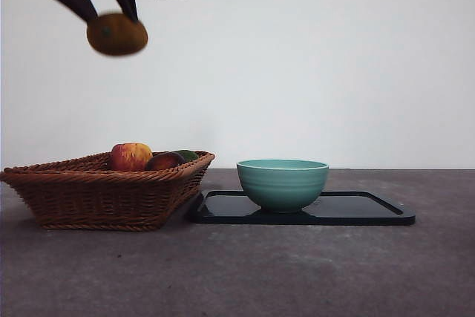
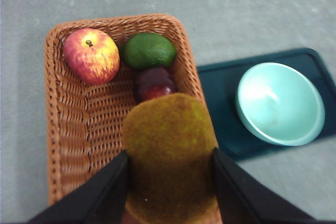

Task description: Pick up the wifruite, put it on the bowl, pick up the plate, put it on desk

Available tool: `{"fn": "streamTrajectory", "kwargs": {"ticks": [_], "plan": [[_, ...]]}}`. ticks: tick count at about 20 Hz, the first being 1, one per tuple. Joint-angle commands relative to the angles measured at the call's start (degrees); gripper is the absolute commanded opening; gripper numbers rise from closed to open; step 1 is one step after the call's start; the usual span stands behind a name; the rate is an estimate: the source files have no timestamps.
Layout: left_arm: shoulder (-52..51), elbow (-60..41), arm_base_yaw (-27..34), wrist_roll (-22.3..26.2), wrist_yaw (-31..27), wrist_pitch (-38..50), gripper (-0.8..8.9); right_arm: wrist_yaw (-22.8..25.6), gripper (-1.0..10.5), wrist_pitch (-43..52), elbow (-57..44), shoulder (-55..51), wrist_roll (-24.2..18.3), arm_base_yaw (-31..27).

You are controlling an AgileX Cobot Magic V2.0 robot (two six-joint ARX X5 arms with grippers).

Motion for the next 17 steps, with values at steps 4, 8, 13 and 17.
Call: {"fn": "streamTrajectory", "kwargs": {"ticks": [4,8,13,17], "plan": [[1.8,-10.2,0.9,-1.6,-3.2,10.1,1.55,0.1,1.8,0.6,0.5,0.1,-0.7,0.3],[5.3,-15.3,1.2,-0.7,-3.2,14.1,1.55,0.1,1.8,0.6,0.5,0.1,-0.7,0.3],[13.0,-16.1,1.2,1.3,-3.2,18.5,1.55,0.1,1.8,0.6,0.5,0.1,-0.4,0.3],[16.8,-16.1,1.2,1.4,-3.2,20.4,1.55,0.1,1.8,0.6,0.5,0.1,-0.2,0.3]]}}
